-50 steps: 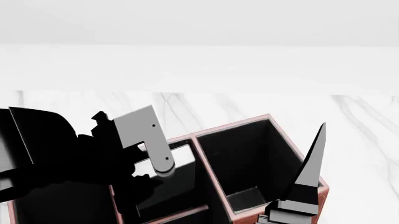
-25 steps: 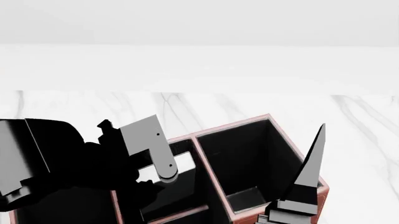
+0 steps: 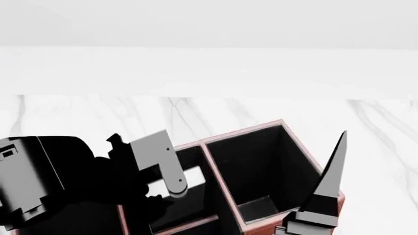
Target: Pick up the book and place it in the front compartment of the caddy.
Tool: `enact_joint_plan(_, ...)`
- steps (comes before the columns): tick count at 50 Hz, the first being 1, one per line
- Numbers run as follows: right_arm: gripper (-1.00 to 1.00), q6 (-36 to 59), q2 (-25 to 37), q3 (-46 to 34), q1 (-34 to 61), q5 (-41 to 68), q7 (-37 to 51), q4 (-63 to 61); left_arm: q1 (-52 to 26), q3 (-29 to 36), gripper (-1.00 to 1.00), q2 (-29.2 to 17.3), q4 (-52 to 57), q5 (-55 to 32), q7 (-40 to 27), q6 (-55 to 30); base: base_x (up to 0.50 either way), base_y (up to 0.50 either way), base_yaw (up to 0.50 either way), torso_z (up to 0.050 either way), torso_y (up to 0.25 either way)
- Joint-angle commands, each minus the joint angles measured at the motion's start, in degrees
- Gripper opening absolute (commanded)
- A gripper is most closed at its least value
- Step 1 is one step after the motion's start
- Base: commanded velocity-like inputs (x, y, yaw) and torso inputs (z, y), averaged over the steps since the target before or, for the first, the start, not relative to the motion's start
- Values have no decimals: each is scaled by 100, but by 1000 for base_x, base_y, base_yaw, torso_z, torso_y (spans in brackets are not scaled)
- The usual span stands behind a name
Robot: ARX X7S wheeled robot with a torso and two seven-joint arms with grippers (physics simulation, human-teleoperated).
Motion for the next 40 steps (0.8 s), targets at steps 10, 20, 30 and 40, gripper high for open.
enact_joint_plan(10, 100, -140, -70, 161, -95, -2, -206, -9, 235, -148, -100, 329, -652, 423, 294, 581, 0, 0, 0, 1, 1)
enact_joint_plan(20, 100, -114, -97, 128, -73, -19, -229, 17, 321, -147, -100, 379, -807, 463, 320, 677, 0, 0, -1, 0, 1)
enact_joint_plan(30, 100, -87, -98, 125, -47, -4, -219, 2, 344, -135, 100, 492, -1003, 486, 269, 605, 0, 0, -1, 0, 0)
enact_joint_plan(40, 100, -43, -116, 101, -7, 0, -217, -20, 340, -168, 100, 477, -1003, 504, 165, 605, 6, -1, -5, 0, 0)
